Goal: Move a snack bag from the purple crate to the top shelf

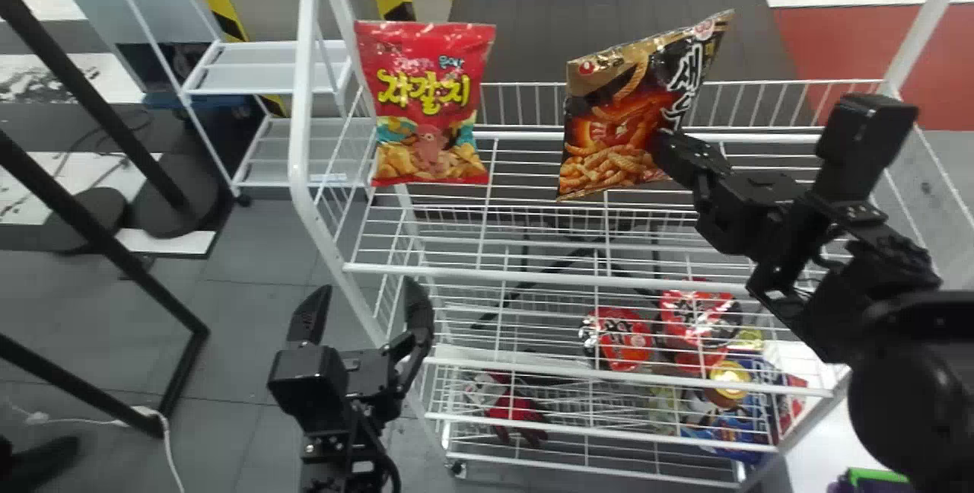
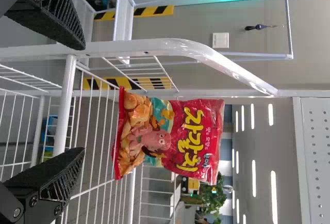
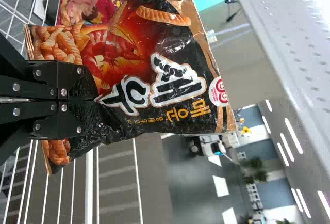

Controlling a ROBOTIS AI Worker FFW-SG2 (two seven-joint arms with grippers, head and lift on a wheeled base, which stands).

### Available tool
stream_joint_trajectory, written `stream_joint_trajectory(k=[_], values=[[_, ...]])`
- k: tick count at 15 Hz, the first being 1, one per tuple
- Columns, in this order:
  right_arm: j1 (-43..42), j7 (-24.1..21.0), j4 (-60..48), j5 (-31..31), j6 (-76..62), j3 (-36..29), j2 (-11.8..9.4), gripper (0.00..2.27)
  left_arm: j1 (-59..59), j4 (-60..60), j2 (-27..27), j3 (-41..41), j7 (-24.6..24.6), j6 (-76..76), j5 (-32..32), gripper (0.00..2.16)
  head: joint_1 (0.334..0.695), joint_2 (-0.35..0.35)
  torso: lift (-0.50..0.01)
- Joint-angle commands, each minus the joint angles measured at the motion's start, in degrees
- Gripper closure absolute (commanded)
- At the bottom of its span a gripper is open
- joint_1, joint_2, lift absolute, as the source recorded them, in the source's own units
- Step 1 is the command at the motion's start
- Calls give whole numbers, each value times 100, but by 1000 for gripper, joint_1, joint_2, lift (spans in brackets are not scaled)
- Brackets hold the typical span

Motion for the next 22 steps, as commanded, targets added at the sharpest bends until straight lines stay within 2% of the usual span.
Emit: stream_joint_trajectory(k=[1,2,6,12,16,19,22], values=[[-494,-241,771,-96,-539,335,5,2118,0,29,8,0,-5,0,0,124,695,177,1],[-634,-381,1026,-87,-961,449,5,2118,0,38,8,9,-5,0,0,124,695,185,1],[-1021,-575,1817,-105,-1031,739,5,2118,0,82,34,9,-22,-70,18,124,695,202,1],[-1285,-575,2775,-430,-1981,1011,5,2118,8,82,43,17,-5,-123,18,124,695,231,1],[-1443,-540,3232,-650,-2332,1108,5,2115,17,90,52,26,-13,-123,18,124,695,229,1],[-1584,-329,3540,-1019,-2367,1126,5,2118,17,125,52,44,-5,-123,18,124,695,235,1],[-1724,-320,3768,-1081,-2508,1231,5,2118,17,134,52,53,-13,-141,18,124,695,242,1]])
